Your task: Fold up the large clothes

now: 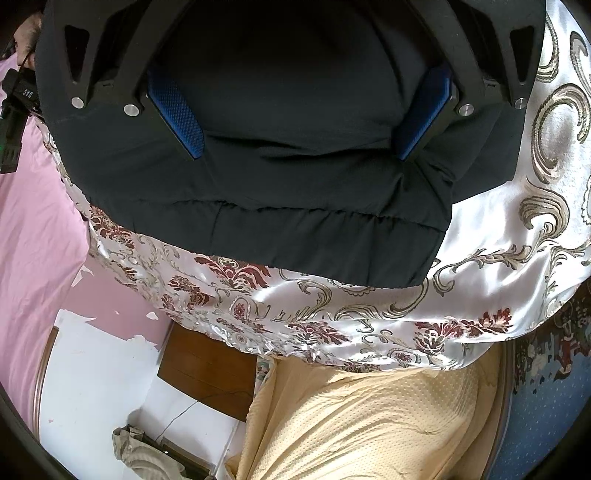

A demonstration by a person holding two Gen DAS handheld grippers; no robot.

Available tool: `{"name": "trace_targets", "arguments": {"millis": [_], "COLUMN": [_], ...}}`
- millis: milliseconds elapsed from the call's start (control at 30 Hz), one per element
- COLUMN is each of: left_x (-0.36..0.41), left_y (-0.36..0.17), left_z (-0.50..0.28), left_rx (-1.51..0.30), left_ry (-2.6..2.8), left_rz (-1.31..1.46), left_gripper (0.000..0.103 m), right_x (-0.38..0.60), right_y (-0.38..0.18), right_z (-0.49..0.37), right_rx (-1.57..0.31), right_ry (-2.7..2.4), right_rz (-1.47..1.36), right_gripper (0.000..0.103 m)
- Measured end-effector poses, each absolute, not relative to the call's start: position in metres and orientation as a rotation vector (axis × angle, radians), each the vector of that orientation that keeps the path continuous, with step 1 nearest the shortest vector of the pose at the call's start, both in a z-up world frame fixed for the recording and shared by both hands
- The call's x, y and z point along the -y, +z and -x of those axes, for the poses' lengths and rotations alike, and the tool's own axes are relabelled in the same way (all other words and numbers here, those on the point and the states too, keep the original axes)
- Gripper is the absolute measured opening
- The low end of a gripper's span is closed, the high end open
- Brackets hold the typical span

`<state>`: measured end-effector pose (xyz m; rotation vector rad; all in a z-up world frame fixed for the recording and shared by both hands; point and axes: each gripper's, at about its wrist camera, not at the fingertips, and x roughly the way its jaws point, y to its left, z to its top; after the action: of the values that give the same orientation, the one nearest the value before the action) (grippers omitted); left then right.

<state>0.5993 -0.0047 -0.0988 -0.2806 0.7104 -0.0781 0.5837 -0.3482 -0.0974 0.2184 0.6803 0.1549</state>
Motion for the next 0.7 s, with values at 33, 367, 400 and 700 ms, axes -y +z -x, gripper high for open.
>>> {"name": "trace_targets", "arguments": {"millis": [33,367,400,700], "left_x": [0.004,-0.016,-0.02,-0.062], "left_y": [-0.1,-0.102,-0.102,-0.089], "left_z": [-0.599,-0.589,-0.586,-0.534], "left_rx": [-0.709,-0.659,-0.648,-0.611], "left_ry": [-0.079,-0.163,-0.177,-0.124], "left_rz": [0.284,0.415,0.443,0.612], "left_gripper": [0.103,0.103,0.103,0.103], "right_x": [0.349,0.361,0.362,0.389], "right_y": [-0.097,-0.096,-0.095,-0.091], "right_z": [-0.583,-0.572,-0.567,-0.525], "right_rx": [-0.679,-0.627,-0.611,-0.462], "right_ry": [0.156,0.193,0.199,0.159], "right_rz": [-0.221,-0.279,-0.29,-0.423], "right_gripper": [0.102,0.102,0.102,0.102]}}
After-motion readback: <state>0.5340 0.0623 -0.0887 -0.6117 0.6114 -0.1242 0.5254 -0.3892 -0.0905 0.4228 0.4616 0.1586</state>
